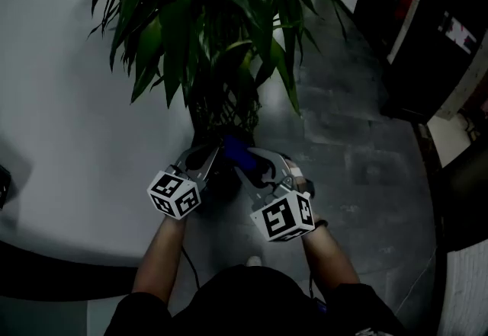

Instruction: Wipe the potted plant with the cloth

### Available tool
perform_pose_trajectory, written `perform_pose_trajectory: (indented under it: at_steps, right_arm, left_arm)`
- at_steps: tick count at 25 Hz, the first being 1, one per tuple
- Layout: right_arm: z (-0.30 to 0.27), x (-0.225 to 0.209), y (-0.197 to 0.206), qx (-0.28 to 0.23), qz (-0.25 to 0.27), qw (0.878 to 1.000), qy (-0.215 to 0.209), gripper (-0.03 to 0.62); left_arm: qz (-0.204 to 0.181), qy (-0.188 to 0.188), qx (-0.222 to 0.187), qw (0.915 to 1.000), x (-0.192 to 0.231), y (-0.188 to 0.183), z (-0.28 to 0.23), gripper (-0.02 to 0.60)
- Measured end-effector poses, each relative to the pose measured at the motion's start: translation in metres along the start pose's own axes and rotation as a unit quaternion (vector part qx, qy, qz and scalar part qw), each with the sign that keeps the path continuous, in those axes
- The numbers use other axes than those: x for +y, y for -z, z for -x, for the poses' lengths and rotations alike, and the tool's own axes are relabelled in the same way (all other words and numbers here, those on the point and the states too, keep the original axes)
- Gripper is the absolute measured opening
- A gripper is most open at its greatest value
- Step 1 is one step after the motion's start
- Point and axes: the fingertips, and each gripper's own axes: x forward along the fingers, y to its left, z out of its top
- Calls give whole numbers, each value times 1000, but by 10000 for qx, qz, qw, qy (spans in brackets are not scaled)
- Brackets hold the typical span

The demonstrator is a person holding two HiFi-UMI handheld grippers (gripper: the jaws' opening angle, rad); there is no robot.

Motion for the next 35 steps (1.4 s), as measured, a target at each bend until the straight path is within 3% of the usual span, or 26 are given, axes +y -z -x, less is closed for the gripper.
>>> perform_pose_trajectory:
  at_steps: [6, 11, 15, 19, 25, 28, 31, 35]
  right_arm:
    - [-2, 8, -1, -82, 164, 9997, -144, 109]
    - [6, -1, 21, -439, 302, 9970, -569, 109]
    - [14, -33, 80, -608, 468, 9919, -1014, 109]
    - [26, -89, 138, -749, 682, 9829, -1541, 109]
    - [24, -176, 178, -758, 1113, 9798, -1475, 109]
    - [25, -212, 166, -1041, 1046, 9813, -1236, 109]
    - [31, -249, 126, -1670, 627, 9795, -940, 109]
    - [55, -267, 44, -2646, 571, 9603, -678, 109]
  left_arm:
    - [-219, 51, 21, 9997, -10, 3, -4, 6]
    - [-404, -315, 57, 9987, -12, 3, -28, 6]
    - [-601, -830, -103, 9947, -12, 2, -73, 6]
    - [-644, -1581, -376, 9846, -25, -12, -115, 6]
    - [-734, -2323, -723, 9672, -38, -46, -146, 6]
    - [-787, -2554, -778, 9605, -35, -65, -146, 6]
    - [-659, -2634, -795, 9591, -30, -81, -150, 6]
    - [-688, -2529, -662, 9628, -24, -94, -160, 6]
